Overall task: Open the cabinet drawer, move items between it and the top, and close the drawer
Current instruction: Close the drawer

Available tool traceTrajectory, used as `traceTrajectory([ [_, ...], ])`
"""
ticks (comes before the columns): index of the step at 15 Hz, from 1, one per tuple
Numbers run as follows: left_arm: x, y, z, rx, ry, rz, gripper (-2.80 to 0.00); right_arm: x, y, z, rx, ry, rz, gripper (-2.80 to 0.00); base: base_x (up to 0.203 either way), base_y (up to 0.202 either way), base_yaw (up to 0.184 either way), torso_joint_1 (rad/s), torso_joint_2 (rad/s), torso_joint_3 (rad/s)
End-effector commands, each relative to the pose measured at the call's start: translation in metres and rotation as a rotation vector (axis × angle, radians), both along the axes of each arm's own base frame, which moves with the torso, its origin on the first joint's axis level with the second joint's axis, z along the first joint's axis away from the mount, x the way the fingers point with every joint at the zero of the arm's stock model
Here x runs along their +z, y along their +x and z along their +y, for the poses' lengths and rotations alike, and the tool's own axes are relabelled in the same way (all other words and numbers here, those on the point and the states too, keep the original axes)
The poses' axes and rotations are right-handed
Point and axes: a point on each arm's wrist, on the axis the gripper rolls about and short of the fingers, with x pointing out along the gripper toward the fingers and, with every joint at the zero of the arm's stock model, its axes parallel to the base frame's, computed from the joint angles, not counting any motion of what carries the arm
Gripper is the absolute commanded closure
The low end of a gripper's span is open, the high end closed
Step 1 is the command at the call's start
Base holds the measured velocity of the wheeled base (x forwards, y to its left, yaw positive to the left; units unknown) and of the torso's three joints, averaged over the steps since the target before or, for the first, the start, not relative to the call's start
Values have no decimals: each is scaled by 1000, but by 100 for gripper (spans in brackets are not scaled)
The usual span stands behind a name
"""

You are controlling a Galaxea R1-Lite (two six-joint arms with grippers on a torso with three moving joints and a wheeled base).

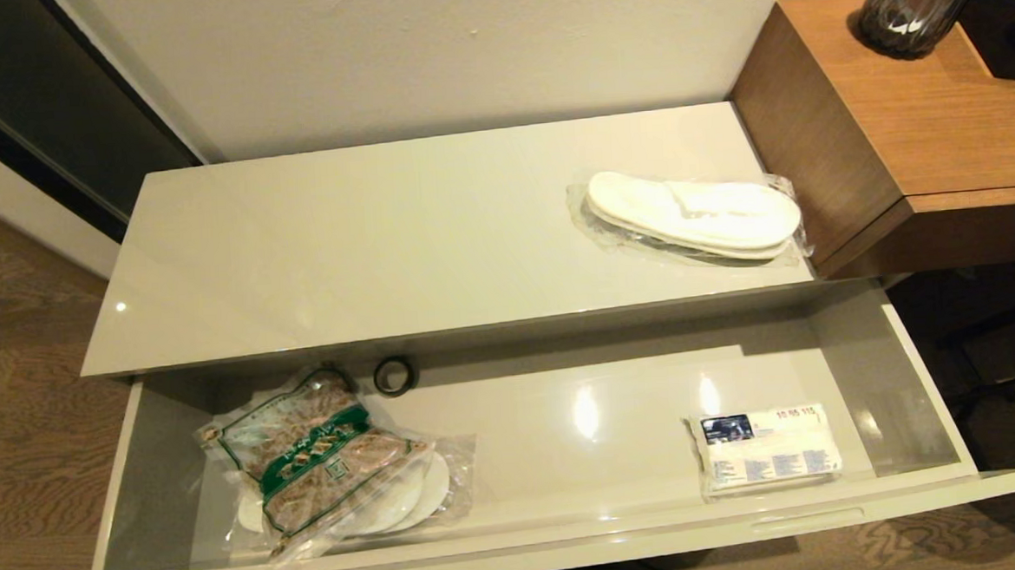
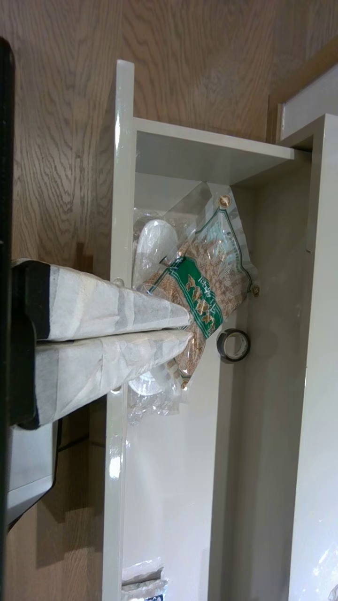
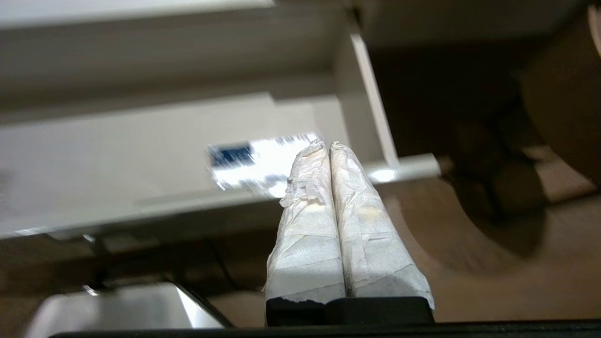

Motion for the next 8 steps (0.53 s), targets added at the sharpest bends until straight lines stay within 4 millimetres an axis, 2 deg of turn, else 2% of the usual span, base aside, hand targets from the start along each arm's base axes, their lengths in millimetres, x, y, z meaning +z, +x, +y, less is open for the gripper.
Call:
traceTrajectory([
  [1,0,0,0,0,-1,1,0,-6,2,2,74,-4,34,0,0,0,0,0,0,0],
  [2,0,0,0,-1,-1,1,0,-12,2,3,123,-40,84,0,0,0,0,0,0,0],
  [8,0,0,0,1,-1,1,0,-13,3,3,128,-68,96,0,0,0,0,0,0,0],
])
